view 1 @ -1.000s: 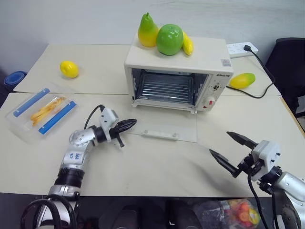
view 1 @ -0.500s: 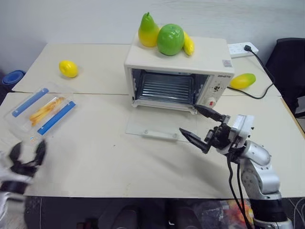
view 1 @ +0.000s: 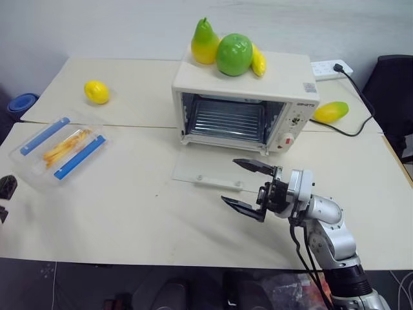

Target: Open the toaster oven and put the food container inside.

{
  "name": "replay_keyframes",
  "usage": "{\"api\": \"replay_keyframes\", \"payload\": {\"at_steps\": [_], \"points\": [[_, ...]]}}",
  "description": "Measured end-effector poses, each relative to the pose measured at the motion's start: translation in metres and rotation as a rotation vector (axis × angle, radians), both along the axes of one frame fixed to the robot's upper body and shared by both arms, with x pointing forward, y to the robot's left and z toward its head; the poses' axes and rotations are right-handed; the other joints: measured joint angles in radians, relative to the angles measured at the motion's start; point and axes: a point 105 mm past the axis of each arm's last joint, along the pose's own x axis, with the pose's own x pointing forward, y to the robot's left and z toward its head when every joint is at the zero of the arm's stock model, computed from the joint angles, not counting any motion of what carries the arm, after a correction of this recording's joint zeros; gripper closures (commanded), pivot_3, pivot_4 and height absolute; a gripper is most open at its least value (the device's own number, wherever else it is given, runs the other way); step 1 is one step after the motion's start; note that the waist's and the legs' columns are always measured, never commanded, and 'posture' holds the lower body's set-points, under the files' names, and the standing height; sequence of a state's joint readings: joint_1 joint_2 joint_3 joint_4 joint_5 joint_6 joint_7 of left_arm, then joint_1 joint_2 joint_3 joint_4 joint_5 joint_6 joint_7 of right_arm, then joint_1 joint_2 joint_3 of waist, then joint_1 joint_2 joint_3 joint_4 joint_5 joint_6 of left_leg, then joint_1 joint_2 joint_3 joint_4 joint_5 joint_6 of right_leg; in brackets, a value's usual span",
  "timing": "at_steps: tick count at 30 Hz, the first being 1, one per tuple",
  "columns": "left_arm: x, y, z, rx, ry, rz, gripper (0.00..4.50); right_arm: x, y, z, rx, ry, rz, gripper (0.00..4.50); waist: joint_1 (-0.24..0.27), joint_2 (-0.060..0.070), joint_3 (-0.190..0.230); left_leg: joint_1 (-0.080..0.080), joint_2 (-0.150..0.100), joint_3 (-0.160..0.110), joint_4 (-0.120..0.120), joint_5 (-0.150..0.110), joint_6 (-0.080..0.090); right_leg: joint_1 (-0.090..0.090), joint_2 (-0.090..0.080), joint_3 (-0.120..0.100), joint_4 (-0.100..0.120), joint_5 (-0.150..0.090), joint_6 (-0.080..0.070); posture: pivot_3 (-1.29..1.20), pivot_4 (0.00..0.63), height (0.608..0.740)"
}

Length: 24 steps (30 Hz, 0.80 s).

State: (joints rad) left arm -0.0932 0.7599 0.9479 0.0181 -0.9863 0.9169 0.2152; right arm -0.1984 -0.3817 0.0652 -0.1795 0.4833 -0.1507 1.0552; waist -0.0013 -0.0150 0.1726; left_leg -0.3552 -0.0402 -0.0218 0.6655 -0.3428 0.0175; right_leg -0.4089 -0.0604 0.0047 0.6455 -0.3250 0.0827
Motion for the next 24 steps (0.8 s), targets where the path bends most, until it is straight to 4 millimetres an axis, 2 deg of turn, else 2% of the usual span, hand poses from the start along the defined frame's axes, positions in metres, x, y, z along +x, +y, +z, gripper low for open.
{"api": "replay_keyframes", "payload": {"at_steps": [4, 7, 10, 11, 18, 22, 24], "points": [[0.032, 0.010, 0.002, -0.048, 0.092, -0.013, 0.03, 0.003, -0.005, -0.007, -0.010, 0.014, -0.034, 0.00, -0.009, 0.000, 0.000, 0.000, 0.000, 0.002, -0.001, 0.000, -0.001, -0.002, 0.000, 0.000, 0.001, 0.000, 0.000, 0.00, 0.150, 0.740], [0.051, 0.008, -0.009, -0.086, 0.150, -0.047, 0.03, 0.003, -0.006, -0.007, -0.007, 0.013, -0.050, 0.00, -0.013, 0.000, 0.000, 0.000, 0.000, 0.003, -0.001, 0.000, -0.001, -0.002, 0.000, -0.001, 0.001, 0.000, 0.000, 0.00, 0.150, 0.740], [0.063, 0.007, -0.027, -0.123, 0.224, -0.062, 0.64, 0.004, -0.007, -0.009, -0.006, 0.017, -0.071, 0.00, -0.017, 0.000, 0.000, -0.001, 0.000, 0.003, -0.001, 0.000, -0.001, -0.003, 0.000, -0.002, 0.001, 0.000, 0.000, 0.00, 0.150, 0.740], [0.064, 0.009, -0.028, -0.123, 0.232, -0.060, 0.92, 0.004, -0.008, -0.010, -0.006, 0.022, -0.077, 0.00, -0.017, 0.000, 0.000, -0.001, 0.000, 0.003, -0.001, 0.000, -0.001, -0.003, 0.000, -0.002, 0.001, 0.000, 0.000, 0.00, 0.150, 0.740], [0.072, 0.011, -0.024, -0.109, 0.232, -0.069, 2.99, 0.006, -0.016, -0.014, -0.007, 0.038, -0.137, 0.00, -0.014, -0.001, 0.000, -0.001, 0.000, 0.003, 0.001, 0.001, -0.002, -0.002, -0.001, -0.002, 0.001, 0.000, 0.000, 0.00, 0.150, 0.740], [0.076, 0.006, -0.017, -0.087, 0.215, -0.121, 4.00, 0.004, -0.021, -0.018, -0.025, 0.041, -0.152, 0.00, -0.009, -0.001, 0.000, -0.001, 0.000, 0.003, 0.000, 0.001, -0.002, -0.003, -0.001, -0.002, 0.002, 0.000, 0.000, 0.00, 0.150, 0.740], [0.076, 0.003, -0.014, -0.071, 0.217, -0.153, 4.27, 0.003, -0.026, -0.021, -0.041, 0.043, -0.168, 0.00, -0.008, -0.001, 0.000, -0.001, 0.000, 0.003, 0.000, 0.001, -0.002, -0.003, -0.001, -0.002, 0.002, 0.000, 0.000, 0.00, 0.150, 0.740]]}}
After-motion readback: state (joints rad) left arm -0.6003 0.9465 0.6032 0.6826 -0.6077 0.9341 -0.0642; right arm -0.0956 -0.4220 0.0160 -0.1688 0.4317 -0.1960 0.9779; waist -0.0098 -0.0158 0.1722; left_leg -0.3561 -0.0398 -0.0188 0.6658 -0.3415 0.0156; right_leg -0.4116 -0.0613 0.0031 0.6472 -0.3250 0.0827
